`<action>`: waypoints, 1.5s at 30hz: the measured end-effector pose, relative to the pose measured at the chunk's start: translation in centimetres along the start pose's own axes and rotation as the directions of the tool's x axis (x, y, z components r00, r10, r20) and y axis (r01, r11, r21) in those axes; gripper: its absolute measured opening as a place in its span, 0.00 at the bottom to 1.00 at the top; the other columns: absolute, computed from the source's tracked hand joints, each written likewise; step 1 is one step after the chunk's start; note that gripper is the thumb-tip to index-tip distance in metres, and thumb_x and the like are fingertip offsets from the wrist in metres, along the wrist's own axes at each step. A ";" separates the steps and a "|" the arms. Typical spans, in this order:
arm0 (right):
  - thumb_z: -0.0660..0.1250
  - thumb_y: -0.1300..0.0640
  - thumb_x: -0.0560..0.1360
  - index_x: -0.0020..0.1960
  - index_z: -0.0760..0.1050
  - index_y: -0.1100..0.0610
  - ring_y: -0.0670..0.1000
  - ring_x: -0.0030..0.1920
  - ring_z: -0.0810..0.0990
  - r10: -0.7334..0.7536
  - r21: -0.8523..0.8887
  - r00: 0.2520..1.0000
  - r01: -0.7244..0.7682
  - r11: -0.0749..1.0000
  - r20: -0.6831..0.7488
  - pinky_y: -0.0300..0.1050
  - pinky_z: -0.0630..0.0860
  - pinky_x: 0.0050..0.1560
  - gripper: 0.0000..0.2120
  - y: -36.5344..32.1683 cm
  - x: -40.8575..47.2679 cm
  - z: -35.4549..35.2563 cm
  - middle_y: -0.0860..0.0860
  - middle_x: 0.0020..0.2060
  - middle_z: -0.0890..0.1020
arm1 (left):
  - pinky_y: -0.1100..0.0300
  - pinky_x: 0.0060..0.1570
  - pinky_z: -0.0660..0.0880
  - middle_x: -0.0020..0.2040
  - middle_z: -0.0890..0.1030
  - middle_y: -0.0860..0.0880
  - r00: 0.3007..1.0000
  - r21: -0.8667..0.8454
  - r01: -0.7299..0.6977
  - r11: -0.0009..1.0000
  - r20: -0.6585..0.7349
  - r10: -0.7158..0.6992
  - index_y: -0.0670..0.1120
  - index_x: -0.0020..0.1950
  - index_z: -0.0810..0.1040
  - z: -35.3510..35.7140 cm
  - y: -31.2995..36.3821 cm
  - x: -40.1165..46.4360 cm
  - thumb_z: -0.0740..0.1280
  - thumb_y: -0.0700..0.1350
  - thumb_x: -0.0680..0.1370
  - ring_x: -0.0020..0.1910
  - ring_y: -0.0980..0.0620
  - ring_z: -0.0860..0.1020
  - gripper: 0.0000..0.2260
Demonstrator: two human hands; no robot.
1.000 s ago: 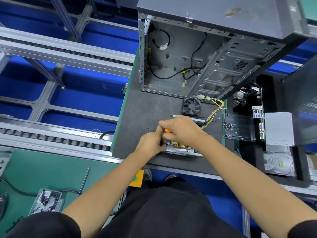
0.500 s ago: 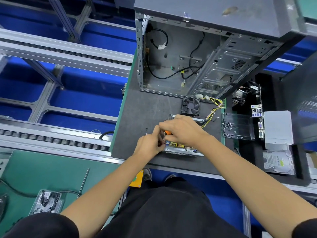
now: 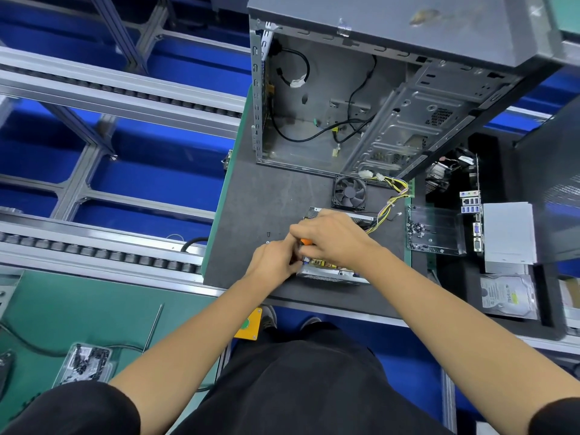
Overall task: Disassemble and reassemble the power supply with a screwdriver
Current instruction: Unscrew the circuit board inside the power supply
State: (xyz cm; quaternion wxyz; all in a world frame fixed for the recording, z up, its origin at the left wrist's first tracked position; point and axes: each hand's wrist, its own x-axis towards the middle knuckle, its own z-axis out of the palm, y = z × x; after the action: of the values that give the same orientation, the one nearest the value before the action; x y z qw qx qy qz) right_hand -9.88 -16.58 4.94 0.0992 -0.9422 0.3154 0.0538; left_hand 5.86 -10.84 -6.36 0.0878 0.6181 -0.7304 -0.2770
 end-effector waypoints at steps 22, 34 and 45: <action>0.58 0.43 0.78 0.65 0.70 0.44 0.57 0.37 0.81 -0.113 -0.287 0.987 0.142 0.947 0.116 0.45 0.60 0.28 0.17 0.3 0.0 -3.2 0.50 0.42 0.81 | 0.70 0.45 0.75 0.43 0.84 0.62 0.992 -0.517 -0.059 0.854 0.062 0.106 0.59 0.54 0.81 -4.9 0.7 -0.2 0.82 0.51 0.67 0.45 0.63 0.81 0.19; 0.62 0.51 0.79 0.59 0.69 0.48 0.58 0.35 0.78 -0.235 -0.230 0.947 0.285 0.931 0.221 0.46 0.63 0.30 0.09 0.4 -0.2 -4.7 0.50 0.43 0.81 | 0.57 0.50 0.79 0.46 0.86 0.53 0.979 -0.598 -0.075 0.798 0.110 0.174 0.47 0.55 0.83 -6.0 1.4 -0.5 0.81 0.45 0.69 0.49 0.57 0.83 0.16; 0.60 0.50 0.80 0.60 0.68 0.49 0.57 0.31 0.73 -0.284 -0.239 0.934 0.333 0.912 0.219 0.45 0.57 0.28 0.09 0.4 0.5 -4.7 0.51 0.44 0.78 | 0.51 0.51 0.80 0.45 0.87 0.50 0.970 -0.477 -0.160 0.864 0.086 0.228 0.44 0.49 0.87 -6.7 1.1 0.3 0.77 0.39 0.74 0.49 0.55 0.84 0.05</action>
State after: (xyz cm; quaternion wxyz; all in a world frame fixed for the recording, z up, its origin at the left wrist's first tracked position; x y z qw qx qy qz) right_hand -9.56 -18.19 9.35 0.0040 -0.9761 0.1415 0.1649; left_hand 7.98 -13.04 -0.34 0.2101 0.4811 -0.7050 -0.4768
